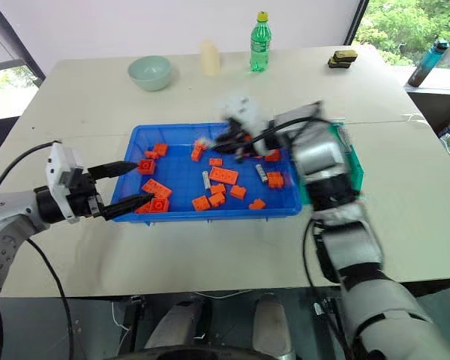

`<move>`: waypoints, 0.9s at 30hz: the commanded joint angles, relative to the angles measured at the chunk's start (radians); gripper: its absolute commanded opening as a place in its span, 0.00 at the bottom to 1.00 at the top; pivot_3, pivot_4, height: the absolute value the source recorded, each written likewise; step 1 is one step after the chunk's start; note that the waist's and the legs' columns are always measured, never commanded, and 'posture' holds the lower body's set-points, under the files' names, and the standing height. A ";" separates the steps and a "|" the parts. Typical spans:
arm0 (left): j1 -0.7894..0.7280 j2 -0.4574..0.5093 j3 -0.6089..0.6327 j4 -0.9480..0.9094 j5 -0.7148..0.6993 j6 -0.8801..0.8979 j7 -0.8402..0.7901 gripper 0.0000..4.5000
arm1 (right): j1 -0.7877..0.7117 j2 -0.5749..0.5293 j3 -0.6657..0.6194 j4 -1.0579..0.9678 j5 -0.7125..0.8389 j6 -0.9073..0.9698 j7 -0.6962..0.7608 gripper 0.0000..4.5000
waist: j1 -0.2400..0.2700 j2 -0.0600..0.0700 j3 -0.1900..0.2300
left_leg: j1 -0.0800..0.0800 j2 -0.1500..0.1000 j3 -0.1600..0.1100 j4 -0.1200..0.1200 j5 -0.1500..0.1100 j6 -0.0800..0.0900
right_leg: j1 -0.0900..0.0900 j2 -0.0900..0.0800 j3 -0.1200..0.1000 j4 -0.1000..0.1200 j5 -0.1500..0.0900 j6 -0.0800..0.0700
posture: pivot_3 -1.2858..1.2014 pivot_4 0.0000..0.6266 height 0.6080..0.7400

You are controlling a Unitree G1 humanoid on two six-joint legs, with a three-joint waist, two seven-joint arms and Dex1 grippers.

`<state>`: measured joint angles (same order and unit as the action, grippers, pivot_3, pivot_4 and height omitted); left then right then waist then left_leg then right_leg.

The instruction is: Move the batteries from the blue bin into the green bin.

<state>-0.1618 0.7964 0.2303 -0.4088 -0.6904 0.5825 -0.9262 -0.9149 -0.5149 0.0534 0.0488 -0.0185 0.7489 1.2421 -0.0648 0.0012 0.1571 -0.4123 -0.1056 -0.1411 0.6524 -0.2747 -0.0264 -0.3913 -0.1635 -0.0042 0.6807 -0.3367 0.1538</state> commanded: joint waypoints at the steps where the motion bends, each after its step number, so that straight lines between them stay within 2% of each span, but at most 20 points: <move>1: -0.057 -0.014 -0.029 -0.006 -0.024 -0.002 -0.017 1.00 | 0.097 -0.145 -0.106 -0.163 0.029 0.118 -0.055 0.01 | 0.012 -0.001 0.000 | 0.000 0.000 0.000 0.000 0.000 0.000 | 0.000 0.000 0.000 -0.001 0.000 0.000 | 0.52 0.24 0.90; 4: -0.111 -0.034 -0.069 0.020 -0.022 -0.004 -0.034 1.00 | 0.203 -0.252 -0.201 -0.222 0.038 0.189 -0.122 0.01 | 0.022 -0.001 0.000 | 0.000 -0.001 0.003 0.001 0.000 0.001 | 0.001 -0.001 0.000 -0.004 0.000 0.000 | 0.52 0.24 0.90; 9: -0.172 -0.056 -0.121 0.056 -0.004 -0.015 -0.063 1.00 | 0.377 -0.325 -0.276 -0.309 0.072 0.234 -0.207 0.01 | 0.019 -0.001 0.000 | 0.000 0.001 0.008 0.000 0.000 0.001 | 0.001 -0.002 0.000 -0.007 0.000 0.000 | 0.52 0.24 0.90; 11: -0.187 -0.059 -0.132 0.066 0.002 -0.018 -0.071 1.00 | 0.417 -0.334 -0.280 -0.315 0.069 0.226 -0.252 0.24 | 0.018 -0.001 0.000 | 0.000 0.001 0.008 0.000 0.000 0.001 | 0.001 -0.001 0.000 -0.007 0.000 0.000 | 0.52 0.24 0.90; 13: -0.198 -0.062 -0.137 0.076 0.006 -0.021 -0.075 1.00 | 0.432 -0.340 -0.286 -0.316 0.083 0.225 -0.279 0.40 | 0.021 -0.001 0.000 | 0.000 0.001 0.009 0.001 0.000 0.001 | 0.001 -0.001 0.000 -0.007 0.000 0.000 | 0.52 0.24 0.90; 14: -0.202 -0.064 -0.139 0.080 0.009 -0.022 -0.076 1.00 | 0.432 -0.343 -0.287 -0.316 0.091 0.220 -0.290 0.51 | 0.021 -0.001 0.000 | 0.000 0.001 0.008 0.001 0.000 0.001 | 0.001 -0.001 0.000 -0.007 0.000 0.000 | 0.52 0.24 0.90; 17: -0.207 -0.066 -0.139 0.087 0.015 -0.025 -0.081 1.00 | 0.382 -0.354 -0.272 -0.304 0.119 0.192 -0.310 0.85 | 0.021 -0.001 0.000 | 0.000 0.001 0.008 0.001 0.000 0.001 | 0.002 -0.001 0.000 -0.008 0.000 0.000 | 0.52 0.24 0.90; 21: -0.201 -0.065 -0.135 0.075 0.012 -0.020 -0.080 1.00 | 0.242 -0.314 -0.222 -0.302 0.199 0.225 -0.316 0.85 | 0.017 -0.001 0.000 | 0.000 0.001 0.009 0.001 0.000 0.001 | 0.002 -0.001 0.000 -0.009 0.000 0.000 | 0.52 0.24 0.90; 24: -0.192 -0.061 -0.135 0.068 0.022 -0.026 -0.080 1.00 | 0.145 -0.209 -0.135 -0.326 0.269 0.287 -0.337 0.85 | 0.017 -0.001 0.000 | 0.001 0.003 0.008 0.000 0.000 0.001 | 0.002 0.000 0.000 -0.010 0.000 0.000 | 0.52 0.24 0.90; 27: -0.181 -0.056 -0.133 0.066 0.035 -0.033 -0.080 1.00 | 0.111 -0.108 -0.029 -0.321 0.294 0.301 -0.356 0.85 | 0.019 -0.001 0.000 | 0.001 0.003 0.008 0.000 0.000 0.001 | 0.002 0.000 0.000 -0.010 0.000 0.000 | 0.52 0.24 0.90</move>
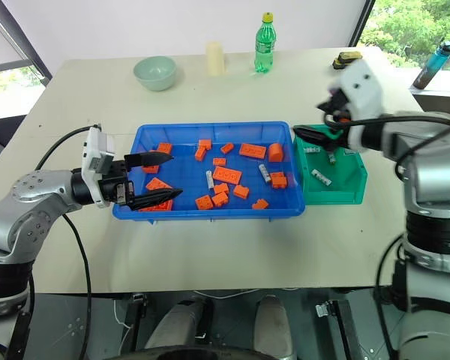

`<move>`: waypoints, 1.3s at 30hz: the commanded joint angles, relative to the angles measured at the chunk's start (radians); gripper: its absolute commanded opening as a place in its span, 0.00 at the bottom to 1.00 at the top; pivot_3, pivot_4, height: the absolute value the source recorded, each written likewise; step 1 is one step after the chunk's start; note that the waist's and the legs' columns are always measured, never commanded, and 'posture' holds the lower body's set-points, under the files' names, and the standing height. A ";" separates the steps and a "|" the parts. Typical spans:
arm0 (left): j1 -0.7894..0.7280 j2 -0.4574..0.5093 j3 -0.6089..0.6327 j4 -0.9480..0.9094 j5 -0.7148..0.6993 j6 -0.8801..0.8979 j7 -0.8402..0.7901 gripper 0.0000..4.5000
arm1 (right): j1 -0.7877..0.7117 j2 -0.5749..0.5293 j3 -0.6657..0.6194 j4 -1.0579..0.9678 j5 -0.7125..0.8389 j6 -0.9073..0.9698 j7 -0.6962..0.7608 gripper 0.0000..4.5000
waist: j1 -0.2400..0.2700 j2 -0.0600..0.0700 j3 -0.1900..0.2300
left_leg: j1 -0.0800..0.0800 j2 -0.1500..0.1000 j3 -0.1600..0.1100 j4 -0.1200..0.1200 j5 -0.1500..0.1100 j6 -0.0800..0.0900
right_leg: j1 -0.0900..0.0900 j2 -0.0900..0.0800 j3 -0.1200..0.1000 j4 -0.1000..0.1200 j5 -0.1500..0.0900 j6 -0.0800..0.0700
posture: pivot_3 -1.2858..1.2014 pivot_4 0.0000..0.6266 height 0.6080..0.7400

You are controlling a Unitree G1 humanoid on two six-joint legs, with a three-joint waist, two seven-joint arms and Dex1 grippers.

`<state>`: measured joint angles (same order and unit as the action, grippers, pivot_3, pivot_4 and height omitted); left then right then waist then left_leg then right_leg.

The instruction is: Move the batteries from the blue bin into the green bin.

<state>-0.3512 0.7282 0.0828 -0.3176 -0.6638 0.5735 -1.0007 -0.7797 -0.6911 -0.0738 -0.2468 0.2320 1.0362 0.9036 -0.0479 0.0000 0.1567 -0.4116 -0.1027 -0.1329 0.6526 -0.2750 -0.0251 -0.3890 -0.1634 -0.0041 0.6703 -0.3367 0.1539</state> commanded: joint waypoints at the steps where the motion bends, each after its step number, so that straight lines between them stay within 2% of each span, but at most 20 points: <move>1: 0.014 0.016 0.016 -0.028 0.013 -0.027 -0.006 1.00 | -0.030 0.107 0.135 -0.008 0.046 0.014 -0.032 0.85 | 0.004 0.000 0.000 | 0.000 0.000 0.000 0.000 0.000 0.000 | 0.000 0.000 0.000 0.000 0.000 0.000 | 0.52 0.24 0.90; 5: 0.040 0.029 0.034 -0.043 0.018 -0.029 0.001 1.00 | -0.036 0.235 0.250 0.075 0.051 0.022 -0.069 0.85 | 0.005 -0.001 0.000 | 0.000 -0.002 -0.002 0.001 0.000 0.000 | 0.000 -0.001 0.000 0.000 0.000 0.000 | 0.52 0.24 0.90; 12: 0.080 0.052 0.084 -0.073 0.010 -0.022 0.027 1.00 | -0.028 0.337 0.314 0.144 0.096 0.082 -0.100 0.85 | 0.000 -0.001 0.000 | -0.001 -0.002 -0.004 0.000 0.000 0.000 | 0.000 -0.001 0.000 0.001 0.000 0.000 | 0.52 0.24 0.90; 24: 0.112 0.052 0.108 -0.112 0.001 -0.013 0.067 1.00 | -0.034 0.369 0.374 0.312 0.069 0.009 -0.130 0.85 | 0.000 -0.001 0.000 | 0.000 -0.002 -0.004 0.000 0.000 0.000 | 0.000 -0.001 0.000 0.002 0.000 0.000 | 0.52 0.24 0.90; 34: 0.094 0.041 0.092 -0.098 0.006 -0.025 0.082 1.00 | -0.131 0.416 0.402 0.547 -0.010 -0.117 -0.137 0.85 | -0.012 -0.001 0.000 | 0.000 -0.002 -0.004 0.000 0.000 0.000 | 0.000 -0.001 0.000 0.002 0.000 0.000 | 0.52 0.24 0.90; 39: 0.088 0.037 0.087 -0.096 0.009 -0.027 0.086 1.00 | -0.159 0.449 0.403 0.554 -0.020 -0.130 -0.126 0.85 | -0.023 -0.001 0.000 | 0.000 -0.002 -0.004 0.000 0.000 0.000 | -0.001 0.000 0.000 0.002 0.000 0.000 | 0.52 0.24 0.90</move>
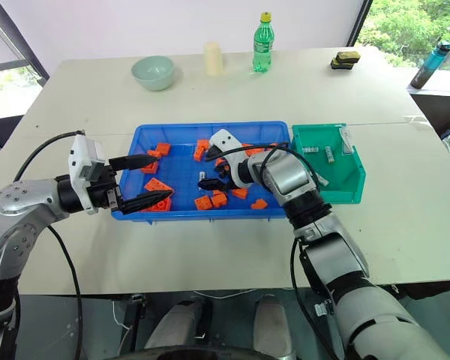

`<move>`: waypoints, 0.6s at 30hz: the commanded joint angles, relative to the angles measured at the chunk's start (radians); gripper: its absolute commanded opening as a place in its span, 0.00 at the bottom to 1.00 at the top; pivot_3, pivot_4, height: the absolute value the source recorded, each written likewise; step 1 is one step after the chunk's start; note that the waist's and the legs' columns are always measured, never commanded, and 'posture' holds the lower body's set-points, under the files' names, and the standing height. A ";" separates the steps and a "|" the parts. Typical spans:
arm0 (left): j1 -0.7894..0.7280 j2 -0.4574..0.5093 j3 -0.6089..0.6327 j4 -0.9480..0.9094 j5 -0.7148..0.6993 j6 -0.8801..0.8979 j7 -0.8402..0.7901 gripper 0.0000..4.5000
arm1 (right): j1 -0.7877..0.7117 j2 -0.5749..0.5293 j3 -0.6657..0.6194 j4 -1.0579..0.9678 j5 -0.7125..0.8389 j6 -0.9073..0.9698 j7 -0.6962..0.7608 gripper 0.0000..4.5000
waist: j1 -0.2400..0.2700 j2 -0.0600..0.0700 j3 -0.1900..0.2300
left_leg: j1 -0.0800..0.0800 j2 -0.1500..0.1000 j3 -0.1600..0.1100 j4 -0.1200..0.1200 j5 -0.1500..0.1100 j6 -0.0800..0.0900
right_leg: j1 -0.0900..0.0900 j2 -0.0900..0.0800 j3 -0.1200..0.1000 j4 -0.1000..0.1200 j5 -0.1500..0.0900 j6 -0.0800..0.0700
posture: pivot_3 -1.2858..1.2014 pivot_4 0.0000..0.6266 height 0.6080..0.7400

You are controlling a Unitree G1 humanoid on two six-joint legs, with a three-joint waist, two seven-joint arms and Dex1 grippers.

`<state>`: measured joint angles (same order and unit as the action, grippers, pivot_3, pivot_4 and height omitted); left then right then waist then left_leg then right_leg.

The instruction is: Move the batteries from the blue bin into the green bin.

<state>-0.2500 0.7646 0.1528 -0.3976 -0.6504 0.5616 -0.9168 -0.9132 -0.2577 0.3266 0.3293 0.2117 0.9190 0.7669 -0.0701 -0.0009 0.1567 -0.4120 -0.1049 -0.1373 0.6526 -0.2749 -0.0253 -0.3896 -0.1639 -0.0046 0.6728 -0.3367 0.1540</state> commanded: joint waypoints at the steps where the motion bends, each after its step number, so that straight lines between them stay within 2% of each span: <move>1: -0.015 0.001 0.017 -0.016 -0.004 -0.016 0.002 1.00 | -0.028 0.016 0.005 -0.033 -0.002 -0.016 0.016 0.85 | -0.001 0.000 0.000 | 0.000 0.000 0.000 0.000 0.000 0.000 | 0.000 0.000 0.000 0.000 0.000 0.000 | 0.52 0.24 0.90; 8: -0.008 0.008 0.026 -0.009 0.001 -0.023 -0.003 1.00 | -0.056 -0.001 0.029 -0.038 -0.029 -0.020 0.048 0.85 | 0.000 0.000 0.000 | 0.000 0.000 0.000 0.000 0.000 0.000 | 0.000 0.000 0.000 0.000 0.000 0.000 | 0.52 0.24 0.90; 18: -0.002 0.002 0.028 -0.011 0.003 -0.029 0.003 1.00 | 0.015 -0.014 0.097 -0.075 -0.104 -0.049 0.035 0.85 | 0.000 0.000 0.000 | 0.000 0.000 0.000 0.000 0.000 0.000 | 0.000 0.000 0.000 0.000 0.000 0.000 | 0.52 0.24 0.90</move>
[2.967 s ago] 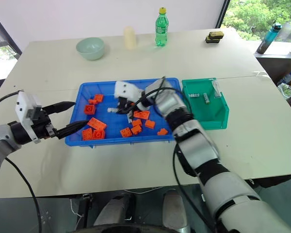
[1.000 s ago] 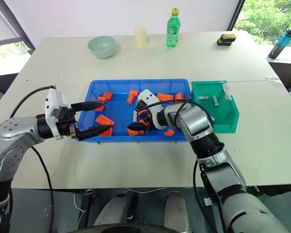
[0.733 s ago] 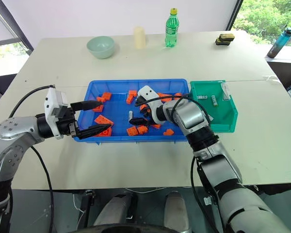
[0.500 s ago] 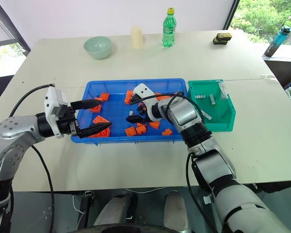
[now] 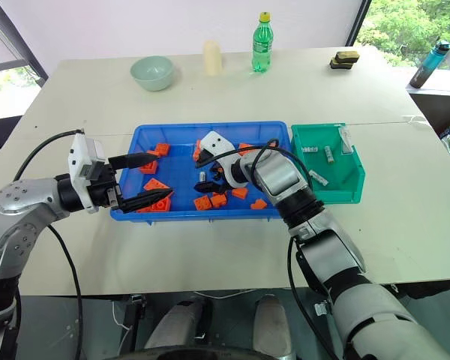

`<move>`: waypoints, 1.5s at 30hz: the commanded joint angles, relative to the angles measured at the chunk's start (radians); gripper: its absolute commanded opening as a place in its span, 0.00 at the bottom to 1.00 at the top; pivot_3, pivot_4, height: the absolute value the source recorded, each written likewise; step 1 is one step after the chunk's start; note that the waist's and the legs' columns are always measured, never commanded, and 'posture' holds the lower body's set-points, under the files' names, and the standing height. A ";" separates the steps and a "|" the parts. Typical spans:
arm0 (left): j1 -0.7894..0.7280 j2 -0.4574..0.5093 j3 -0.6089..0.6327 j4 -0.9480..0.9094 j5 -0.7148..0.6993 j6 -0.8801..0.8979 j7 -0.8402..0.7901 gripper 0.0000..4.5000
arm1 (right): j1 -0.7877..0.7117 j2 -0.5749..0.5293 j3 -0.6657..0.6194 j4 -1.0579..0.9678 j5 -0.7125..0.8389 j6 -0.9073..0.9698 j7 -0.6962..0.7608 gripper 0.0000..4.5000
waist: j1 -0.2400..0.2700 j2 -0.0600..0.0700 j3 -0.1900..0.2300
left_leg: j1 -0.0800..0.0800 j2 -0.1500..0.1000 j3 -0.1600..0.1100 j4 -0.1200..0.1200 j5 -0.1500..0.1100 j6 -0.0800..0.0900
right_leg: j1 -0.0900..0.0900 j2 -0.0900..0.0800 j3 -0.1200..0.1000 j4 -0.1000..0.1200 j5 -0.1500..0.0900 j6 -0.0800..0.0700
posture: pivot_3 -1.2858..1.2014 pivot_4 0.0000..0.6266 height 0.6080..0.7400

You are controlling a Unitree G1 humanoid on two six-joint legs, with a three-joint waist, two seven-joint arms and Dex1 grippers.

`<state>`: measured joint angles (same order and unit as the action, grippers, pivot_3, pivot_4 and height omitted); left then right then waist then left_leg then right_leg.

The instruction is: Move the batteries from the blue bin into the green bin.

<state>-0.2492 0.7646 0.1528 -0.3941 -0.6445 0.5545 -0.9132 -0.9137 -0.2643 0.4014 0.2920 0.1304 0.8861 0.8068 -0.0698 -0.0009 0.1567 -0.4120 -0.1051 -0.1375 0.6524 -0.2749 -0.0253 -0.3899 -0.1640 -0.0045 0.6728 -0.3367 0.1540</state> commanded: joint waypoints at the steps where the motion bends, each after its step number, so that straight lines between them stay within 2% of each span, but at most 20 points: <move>1: -0.004 0.002 0.028 -0.013 -0.003 -0.022 -0.001 1.00 | 0.021 -0.007 0.025 -0.038 -0.028 -0.022 -0.007 0.85 | 0.000 0.000 0.000 | 0.000 0.000 0.000 0.000 0.000 0.000 | 0.000 0.000 0.000 0.000 0.000 0.000 | 0.52 0.24 0.90; 5: -0.009 0.000 0.022 -0.011 -0.001 -0.024 0.001 1.00 | 0.043 0.007 0.041 -0.027 -0.052 -0.052 -0.024 0.85 | -0.001 0.000 0.000 | 0.000 0.000 0.000 0.000 0.000 0.000 | 0.000 0.000 0.000 0.000 0.000 0.000 | 0.52 0.24 0.90; 8: -0.015 0.000 0.021 -0.007 0.000 -0.025 -0.001 1.00 | 0.050 0.014 0.039 -0.020 -0.065 -0.069 -0.030 0.69 | -0.001 0.000 0.000 | 0.000 0.000 0.000 0.000 0.000 0.000 | 0.000 0.000 0.000 0.000 0.000 0.000 | 0.52 0.24 0.90; 14: -0.021 0.004 0.022 0.009 0.005 -0.032 -0.006 1.00 | 0.058 0.018 0.024 -0.050 -0.051 -0.039 -0.028 0.01 | 0.000 0.000 0.000 | 0.000 0.000 0.000 0.000 0.000 0.000 | 0.000 0.000 0.000 0.000 0.000 0.000 | 0.52 0.24 0.90; 21: -0.024 0.000 0.019 0.017 0.005 -0.041 -0.004 1.00 | 0.068 -0.024 -0.008 -0.148 -0.028 0.003 -0.010 0.00 | 0.000 0.000 0.000 | 0.000 0.000 0.000 0.000 0.000 0.000 | 0.000 0.000 0.000 0.000 0.000 0.000 | 0.52 0.24 0.90; 25: -0.010 -0.002 0.016 0.009 -0.001 -0.039 -0.008 1.00 | 0.055 -0.092 -0.146 -0.306 0.065 0.095 0.016 0.00 | 0.003 0.000 0.000 | 0.000 0.000 0.000 0.000 0.000 0.000 | 0.000 0.000 0.000 0.000 0.000 0.000 | 0.52 0.24 0.90; 30: -0.011 -0.029 -0.011 0.011 -0.001 -0.038 -0.007 1.00 | 0.044 -0.286 -0.395 -0.452 0.171 0.256 0.015 0.00 | 0.012 0.000 0.000 | 0.000 -0.001 0.000 0.000 0.000 0.000 | 0.001 -0.001 0.000 0.000 0.000 0.000 | 0.52 0.24 0.90; 32: -0.022 -0.047 -0.030 0.017 0.005 -0.041 -0.005 1.00 | 0.071 -0.389 -0.454 -0.467 0.169 0.273 0.004 0.00 | 0.022 0.000 0.000 | 0.000 -0.001 0.000 0.000 0.000 0.000 | 0.001 -0.001 0.000 -0.001 0.000 0.000 | 0.52 0.24 0.90; 37: -0.057 -0.078 -0.066 0.042 0.012 -0.049 -0.020 1.00 | 0.165 -0.559 -0.568 -0.496 0.183 0.306 -0.012 0.00 | 0.027 0.000 0.000 | 0.000 -0.001 0.002 0.000 0.000 0.001 | 0.001 -0.001 0.000 -0.002 0.000 0.000 | 0.52 0.24 0.90; 42: -0.114 -0.095 -0.101 0.089 0.032 -0.065 -0.049 1.00 | 0.293 -0.610 -0.633 -0.494 0.178 0.293 -0.064 0.00 | 0.025 -0.001 0.000 | 0.000 0.000 0.004 0.001 -0.001 0.001 | 0.002 -0.001 0.000 -0.002 0.000 0.000 | 0.52 0.24 0.90; 44: -0.134 -0.101 -0.109 0.105 0.039 -0.069 -0.057 1.00 | 0.307 -0.596 -0.642 -0.491 0.169 0.291 -0.107 0.23 | 0.024 -0.001 0.000 | 0.000 0.000 0.005 0.000 -0.001 0.001 | 0.002 -0.001 0.000 -0.003 0.000 0.000 | 0.52 0.24 0.90; 45: -0.142 -0.103 -0.111 0.111 0.041 -0.071 -0.060 1.00 | 0.307 -0.588 -0.643 -0.488 0.166 0.293 -0.130 0.32 | 0.023 -0.001 0.000 | 0.000 0.000 0.005 0.000 -0.001 0.001 | 0.001 -0.001 0.000 -0.003 0.000 0.000 | 0.52 0.24 0.90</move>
<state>-0.3736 0.6634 0.0414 -0.2778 -0.6103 0.5065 -0.9621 -0.5895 -0.8547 -0.2061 -0.1719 0.2981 1.1915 0.7127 -0.0469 -0.0015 0.1568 -0.4119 -0.1047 -0.1318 0.6526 -0.2755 -0.0242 -0.3887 -0.1649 -0.0043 0.6703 -0.3366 0.1541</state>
